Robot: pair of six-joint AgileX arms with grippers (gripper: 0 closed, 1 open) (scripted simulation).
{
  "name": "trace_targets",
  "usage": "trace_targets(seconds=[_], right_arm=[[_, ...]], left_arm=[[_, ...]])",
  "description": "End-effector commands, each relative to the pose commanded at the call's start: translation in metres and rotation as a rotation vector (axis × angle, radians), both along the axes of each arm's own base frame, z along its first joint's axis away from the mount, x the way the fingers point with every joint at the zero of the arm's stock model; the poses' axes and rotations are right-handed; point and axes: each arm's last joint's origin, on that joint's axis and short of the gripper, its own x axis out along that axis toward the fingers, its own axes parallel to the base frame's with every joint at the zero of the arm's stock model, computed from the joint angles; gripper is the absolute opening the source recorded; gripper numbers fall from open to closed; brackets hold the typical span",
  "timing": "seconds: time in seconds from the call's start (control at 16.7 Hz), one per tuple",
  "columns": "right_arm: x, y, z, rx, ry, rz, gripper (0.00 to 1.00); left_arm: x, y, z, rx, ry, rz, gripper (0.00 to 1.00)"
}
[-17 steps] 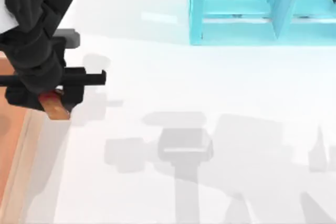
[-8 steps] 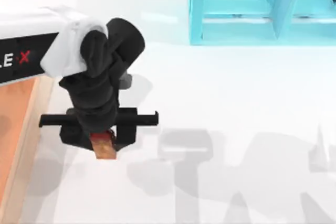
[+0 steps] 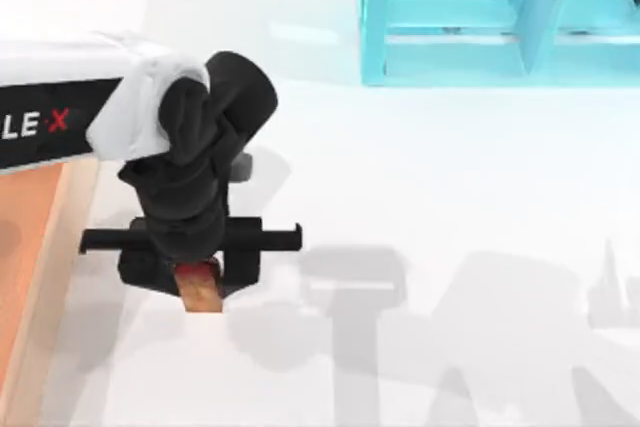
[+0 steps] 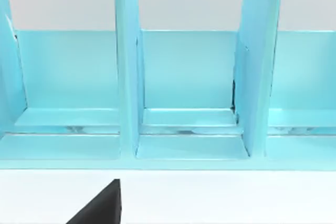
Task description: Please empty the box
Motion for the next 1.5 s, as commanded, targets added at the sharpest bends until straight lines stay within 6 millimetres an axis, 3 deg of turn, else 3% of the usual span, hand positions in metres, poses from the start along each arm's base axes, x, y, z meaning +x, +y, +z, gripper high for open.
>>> trace_targets(seconds=[0.3, 0.54, 1.32, 1.5], right_arm=[[0.0, 0.0, 0.0, 0.0, 0.0, 0.0, 1.0], [0.0, 0.0, 0.0, 0.0, 0.0, 0.0, 1.0], [0.0, 0.0, 0.0, 0.0, 0.0, 0.0, 1.0], [0.0, 0.0, 0.0, 0.0, 0.0, 0.0, 1.0]], left_arm=[[0.0, -0.001, -0.028, -0.003, -0.003, -0.001, 0.0], [-0.001, -0.001, -0.03, -0.001, 0.0, -0.001, 0.0], [-0.001, -0.001, -0.03, -0.001, 0.0, -0.001, 0.98], [-0.001, -0.001, -0.03, -0.001, 0.0, -0.001, 1.0]])
